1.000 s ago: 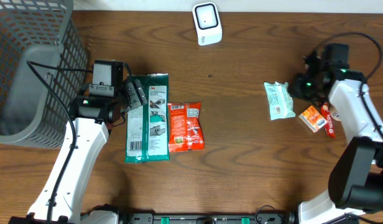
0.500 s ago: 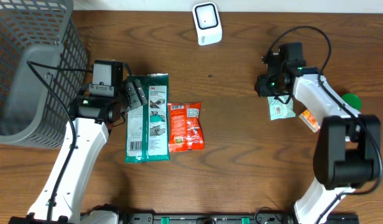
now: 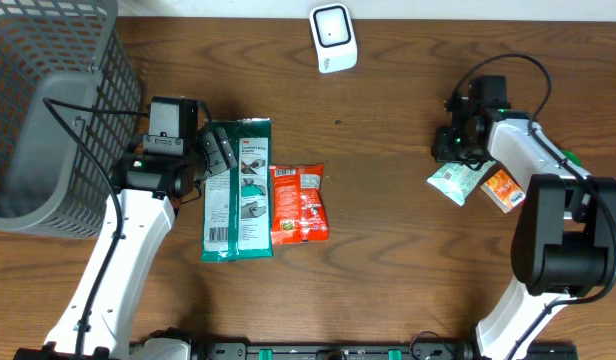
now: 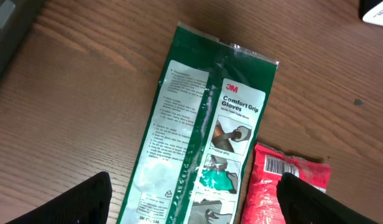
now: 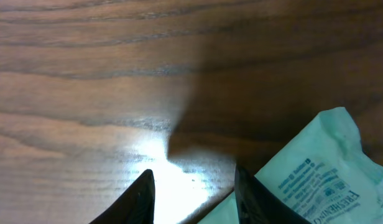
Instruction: Scan the item barcode
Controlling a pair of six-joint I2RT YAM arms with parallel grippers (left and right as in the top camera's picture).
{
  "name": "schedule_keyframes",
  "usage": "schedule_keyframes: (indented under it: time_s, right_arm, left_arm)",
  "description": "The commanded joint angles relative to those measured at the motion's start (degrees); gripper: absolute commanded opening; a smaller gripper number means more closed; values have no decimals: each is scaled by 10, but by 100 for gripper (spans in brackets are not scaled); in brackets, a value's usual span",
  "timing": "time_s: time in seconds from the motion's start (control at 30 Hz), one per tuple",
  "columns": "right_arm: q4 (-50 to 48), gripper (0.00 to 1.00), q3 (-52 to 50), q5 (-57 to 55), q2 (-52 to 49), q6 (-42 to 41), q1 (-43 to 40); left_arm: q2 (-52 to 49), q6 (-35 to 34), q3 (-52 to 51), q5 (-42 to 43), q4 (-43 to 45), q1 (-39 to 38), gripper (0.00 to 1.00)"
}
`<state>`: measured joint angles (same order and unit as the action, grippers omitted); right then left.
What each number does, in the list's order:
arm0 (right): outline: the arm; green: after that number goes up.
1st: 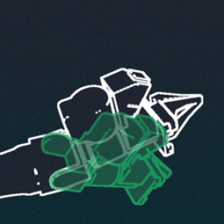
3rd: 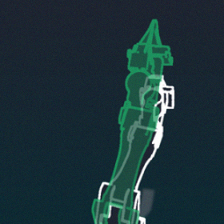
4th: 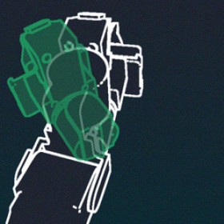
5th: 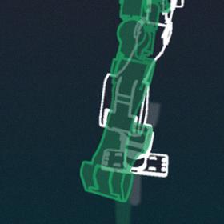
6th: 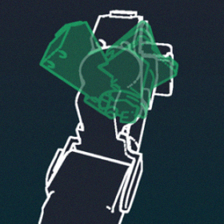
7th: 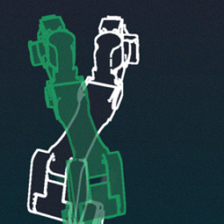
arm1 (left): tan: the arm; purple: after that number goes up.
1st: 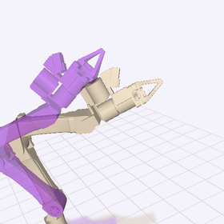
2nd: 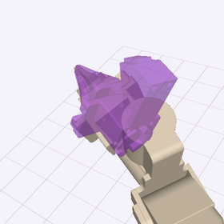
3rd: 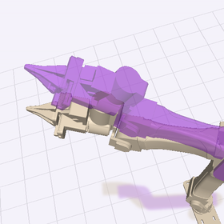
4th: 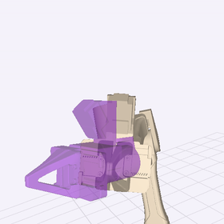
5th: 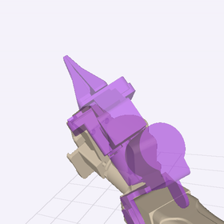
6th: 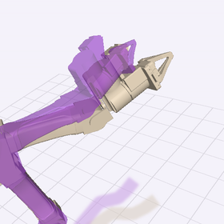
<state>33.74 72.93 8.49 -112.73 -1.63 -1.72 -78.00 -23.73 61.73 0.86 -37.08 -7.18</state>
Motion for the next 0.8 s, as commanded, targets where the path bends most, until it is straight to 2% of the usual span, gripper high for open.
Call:
schedule_keyframes:
  time_s: [0.0,0.1,0.27,0.5,0.57,0.63,0.77]
  right_arm:
    - [12,38,-2,73,44,20,0]
    - [41,40,-2,111,64,19,5]
    - [60,41,-14,112,62,15,14]
    - [-26,43,-84,108,62,14,24]
    - [-38,43,-99,91,62,3,24]
    - [-20,38,-101,19,63,-13,22]
    - [-3,38,-100,-15,63,-13,15]
  left_arm:
    - [2,8,1,-11,0,2,85]
    - [2,8,1,-11,0,2,85]
    - [2,8,1,-11,0,2,85]
    - [2,8,1,-11,0,2,85]
    - [2,8,1,-11,0,2,85]
    - [2,8,1,-11,0,2,85]
    - [2,8,1,-11,0,2,85]
